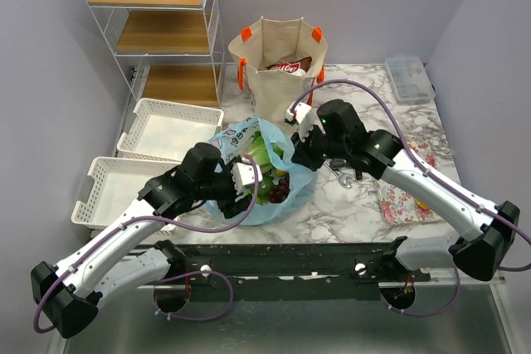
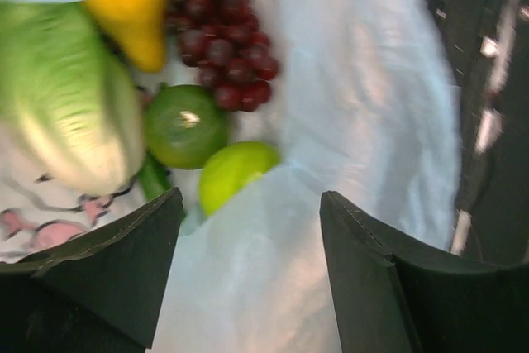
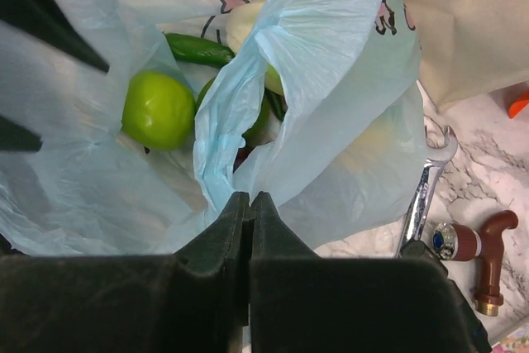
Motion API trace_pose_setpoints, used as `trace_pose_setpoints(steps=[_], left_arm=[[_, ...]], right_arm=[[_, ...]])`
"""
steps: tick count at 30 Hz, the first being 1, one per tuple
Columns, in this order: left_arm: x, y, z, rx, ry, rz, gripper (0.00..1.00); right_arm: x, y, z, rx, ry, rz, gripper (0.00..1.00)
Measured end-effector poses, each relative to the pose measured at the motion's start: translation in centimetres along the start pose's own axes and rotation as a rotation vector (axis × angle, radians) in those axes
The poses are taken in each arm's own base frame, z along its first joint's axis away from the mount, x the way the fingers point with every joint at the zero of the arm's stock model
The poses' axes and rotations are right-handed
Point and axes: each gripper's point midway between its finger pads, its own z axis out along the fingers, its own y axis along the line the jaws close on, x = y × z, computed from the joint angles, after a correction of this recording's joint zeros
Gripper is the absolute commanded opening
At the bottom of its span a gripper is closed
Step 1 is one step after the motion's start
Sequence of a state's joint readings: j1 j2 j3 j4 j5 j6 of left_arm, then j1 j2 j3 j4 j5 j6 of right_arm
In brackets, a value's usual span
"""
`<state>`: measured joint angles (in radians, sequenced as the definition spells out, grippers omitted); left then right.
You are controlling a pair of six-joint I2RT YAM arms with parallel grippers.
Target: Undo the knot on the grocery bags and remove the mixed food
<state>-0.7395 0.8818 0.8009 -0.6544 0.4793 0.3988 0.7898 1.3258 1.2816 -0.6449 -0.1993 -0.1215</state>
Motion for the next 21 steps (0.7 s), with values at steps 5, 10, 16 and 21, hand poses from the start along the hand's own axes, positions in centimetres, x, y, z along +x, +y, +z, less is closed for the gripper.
trace_pose_setpoints(steps=[5,10,16,21], left_arm=[[-2.0,4.3,-1.4,-0.212,-0.107,-0.064,0.63],[-3.7,6.9,-0.5,-0.287,-0.152,-0.045,0.68],[-1.3,10.3,3.8,-0.342,-0.051,-0.022,0.8],[1.4,12.6,6.7,-0.375,0.051,0.009,0.83]], right_arm=[[0.1,0.2,-1.4,0.011,-0.06,-0.028,0.01],[0.2,-0.1,-2.5,0.046,-0.107,-0.031,0.01],[-0.6,-1.3,-3.5,0.131,-0.161,0.008,0.01],[0.3,-2.0,-3.5,0.17,-0.163,0.057,0.01]])
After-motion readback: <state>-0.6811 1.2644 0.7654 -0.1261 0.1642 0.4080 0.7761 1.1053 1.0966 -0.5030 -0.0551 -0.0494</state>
